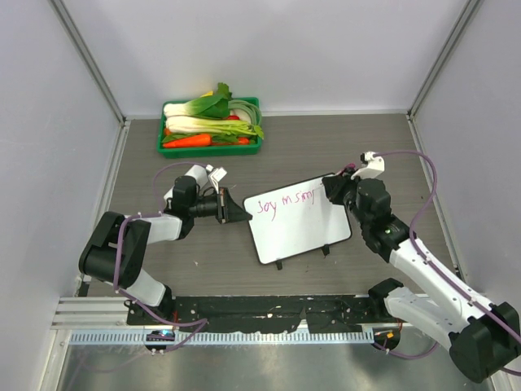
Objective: Write a sentence on the whiteboard
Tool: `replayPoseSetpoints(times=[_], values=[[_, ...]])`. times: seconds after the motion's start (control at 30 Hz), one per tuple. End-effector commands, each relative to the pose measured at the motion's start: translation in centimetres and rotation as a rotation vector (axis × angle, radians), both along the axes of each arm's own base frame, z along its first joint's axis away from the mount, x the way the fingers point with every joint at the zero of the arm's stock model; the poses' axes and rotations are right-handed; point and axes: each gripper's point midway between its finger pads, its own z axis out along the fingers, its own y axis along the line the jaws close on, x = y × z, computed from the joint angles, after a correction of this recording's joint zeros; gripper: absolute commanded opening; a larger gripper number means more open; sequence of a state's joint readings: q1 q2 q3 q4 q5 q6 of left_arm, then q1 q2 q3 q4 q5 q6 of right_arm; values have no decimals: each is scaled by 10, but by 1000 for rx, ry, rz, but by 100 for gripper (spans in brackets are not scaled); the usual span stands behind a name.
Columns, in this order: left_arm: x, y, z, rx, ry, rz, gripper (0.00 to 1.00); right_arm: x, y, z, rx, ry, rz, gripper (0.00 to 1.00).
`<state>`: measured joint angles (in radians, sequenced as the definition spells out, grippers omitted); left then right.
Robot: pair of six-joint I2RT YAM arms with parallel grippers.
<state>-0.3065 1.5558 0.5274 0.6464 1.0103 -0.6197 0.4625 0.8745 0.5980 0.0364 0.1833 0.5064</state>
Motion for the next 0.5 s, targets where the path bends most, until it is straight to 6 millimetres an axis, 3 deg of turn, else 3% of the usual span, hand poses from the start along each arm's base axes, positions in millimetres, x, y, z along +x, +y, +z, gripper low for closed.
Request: replayPoseSetpoints(times=[0.0, 0.47], values=[[-6, -1, -15, 32, -4, -29, 0, 17, -5, 26, 4, -67, -55, 2], [-6, -1, -14, 31, -6, -30, 0, 25, -6, 1, -24, -27, -79, 1]])
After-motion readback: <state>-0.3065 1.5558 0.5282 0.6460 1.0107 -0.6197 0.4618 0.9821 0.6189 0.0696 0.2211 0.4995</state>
